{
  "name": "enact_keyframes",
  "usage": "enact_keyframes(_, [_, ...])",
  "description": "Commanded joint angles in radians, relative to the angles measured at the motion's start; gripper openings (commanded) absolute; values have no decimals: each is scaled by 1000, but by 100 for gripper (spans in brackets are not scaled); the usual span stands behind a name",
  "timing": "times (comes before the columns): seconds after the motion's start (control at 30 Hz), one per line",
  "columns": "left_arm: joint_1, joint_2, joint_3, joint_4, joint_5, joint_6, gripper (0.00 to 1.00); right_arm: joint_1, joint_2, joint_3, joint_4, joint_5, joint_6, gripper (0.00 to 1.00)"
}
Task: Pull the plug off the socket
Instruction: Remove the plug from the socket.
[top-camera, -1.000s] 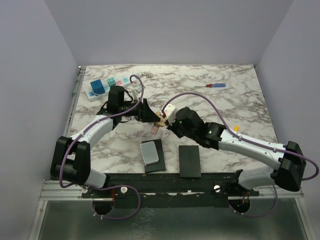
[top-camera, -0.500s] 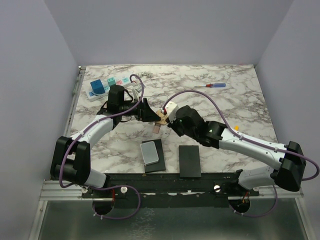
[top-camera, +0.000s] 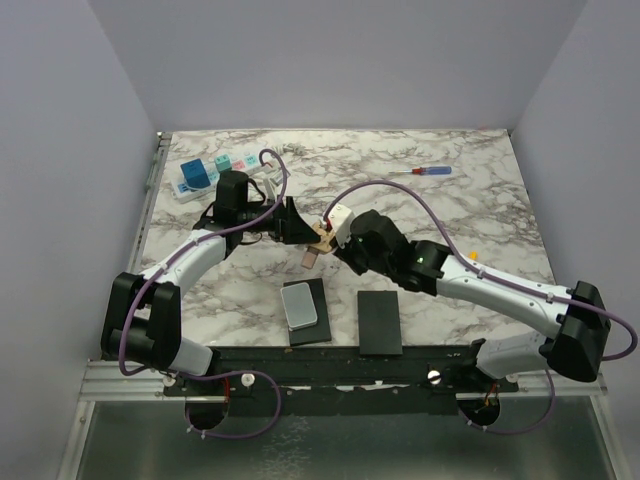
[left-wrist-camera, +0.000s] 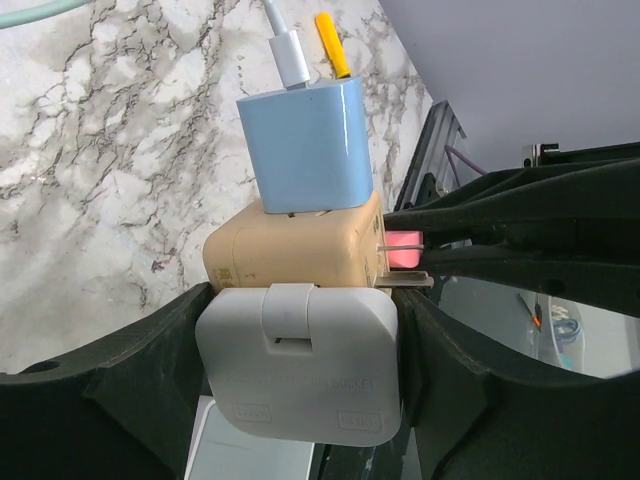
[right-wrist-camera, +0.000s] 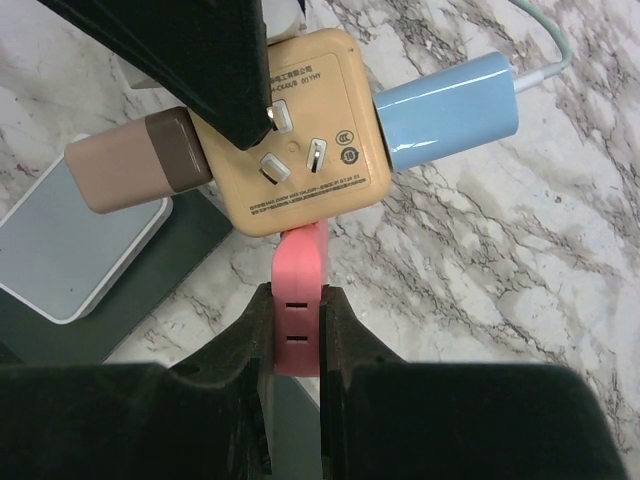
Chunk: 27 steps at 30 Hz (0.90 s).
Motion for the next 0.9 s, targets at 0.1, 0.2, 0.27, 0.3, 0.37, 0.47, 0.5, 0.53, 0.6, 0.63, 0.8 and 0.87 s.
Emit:
enact_keyframes(0.1, [27, 3, 24, 43, -60, 4, 0, 51, 25, 50, -53, -87, 14, 1])
enact_keyframes(0.2, [29, 3, 23, 43, -62, 5, 0, 61, 29, 60, -59, -88, 13, 1])
enact_keyframes(0.27, [32, 5, 24, 43, -62, 4, 0, 64, 27, 66, -68, -86, 9, 1])
enact_keyframes(0.3, [33, 5, 24, 43, -62, 5, 0, 64, 28, 68, -72, -84, 5, 1])
enact_keyframes(0.37, [40, 7, 24, 42, -62, 6, 0, 65, 25, 71, -87, -75, -7, 1])
enact_keyframes(0.47, [47, 9, 24, 41, -58, 5, 0, 65, 20, 71, -113, -38, -34, 1])
enact_keyframes(0.5, [47, 12, 25, 40, -53, 6, 0, 65, 16, 68, -117, -20, -42, 1])
enact_keyframes(0.53, [47, 16, 24, 40, -47, 6, 0, 65, 11, 67, -119, -7, -48, 1])
enact_keyframes(0.6, [47, 21, 25, 40, -39, 6, 0, 65, -3, 62, -120, 17, -52, 1])
enact_keyframes(0.63, [47, 21, 25, 39, -38, 6, 0, 65, -8, 61, -120, 27, -52, 0])
enact_keyframes(0.8, [48, 30, 24, 39, -31, 9, 0, 65, -30, 54, -116, 72, -65, 1])
enact_keyframes(0.87, [48, 31, 25, 40, -28, 9, 0, 64, -39, 53, -109, 83, -55, 1])
